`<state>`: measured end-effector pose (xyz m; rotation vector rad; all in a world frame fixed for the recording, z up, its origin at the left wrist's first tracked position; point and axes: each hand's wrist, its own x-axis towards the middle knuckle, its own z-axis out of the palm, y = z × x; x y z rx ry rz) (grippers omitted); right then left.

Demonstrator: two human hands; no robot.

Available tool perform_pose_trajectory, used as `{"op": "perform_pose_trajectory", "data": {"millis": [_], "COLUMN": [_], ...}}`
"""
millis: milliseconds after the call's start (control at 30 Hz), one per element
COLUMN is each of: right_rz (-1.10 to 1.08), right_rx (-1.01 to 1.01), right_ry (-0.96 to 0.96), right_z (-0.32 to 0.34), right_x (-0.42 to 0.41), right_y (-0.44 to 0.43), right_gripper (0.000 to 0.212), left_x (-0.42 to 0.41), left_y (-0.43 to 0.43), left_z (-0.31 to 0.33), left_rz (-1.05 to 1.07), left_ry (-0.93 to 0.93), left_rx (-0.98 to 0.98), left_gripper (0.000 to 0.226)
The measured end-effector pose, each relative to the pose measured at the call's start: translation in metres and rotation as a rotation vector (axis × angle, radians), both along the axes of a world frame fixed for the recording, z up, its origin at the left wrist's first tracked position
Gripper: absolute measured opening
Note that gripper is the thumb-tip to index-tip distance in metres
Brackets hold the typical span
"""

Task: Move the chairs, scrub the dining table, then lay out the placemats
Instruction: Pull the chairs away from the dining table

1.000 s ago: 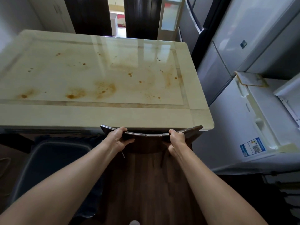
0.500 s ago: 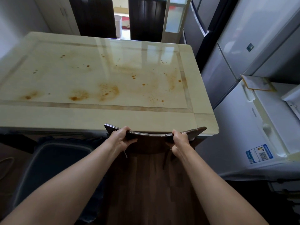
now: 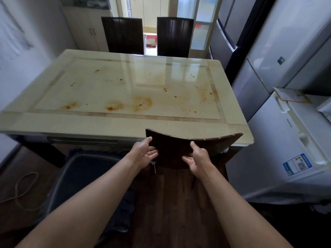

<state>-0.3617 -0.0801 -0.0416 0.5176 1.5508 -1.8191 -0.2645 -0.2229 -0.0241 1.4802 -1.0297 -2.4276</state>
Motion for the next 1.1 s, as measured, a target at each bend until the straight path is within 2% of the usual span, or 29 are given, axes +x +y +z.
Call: {"op": "perform_pose_trajectory", "data": {"millis": [100,433,600,767,933,1100], "right_rz": [0.038,0.086,0.152,0.206,0.285,0.253], "right_rx": [0.005,-0.009,-0.037,-0.068,-0.075,0.016], "right_ry": [0.022,0.086,0.114,0.108,0.004,-0.105], "right_z": [0.016,0.057,0.075,0.075,0.047,0.008], "right_x": [0.049,0.290,0.373,0.425,0.474,0.505], "right_y": [-0.006,-0.046,-0.063,-0.070,-0.066,-0.054], "right_gripper": [0.062,0.052,0.052,0.049,0.043,0.045], "left_x": [0.047,0.285,0.365,0.433,0.497,0.530], "left_y": [-0.007,-0.059,-0.080,-0.088,-0.091,-0.083], "left_z": [0.016,0.056,0.070,0.065,0.033,-0.001], "left_rz": [-0.006,-0.040,0.007,0.082,0.208,0.254], "left_ry": [0.032,0.112,0.126,0.122,0.035,-0.094], "left_rx": [-0.037,-0.097,-0.106,-0.075,-0.053,-0.006], "left_gripper": [0.051,0.051,0.050,0.051,0.045,0.042]}}
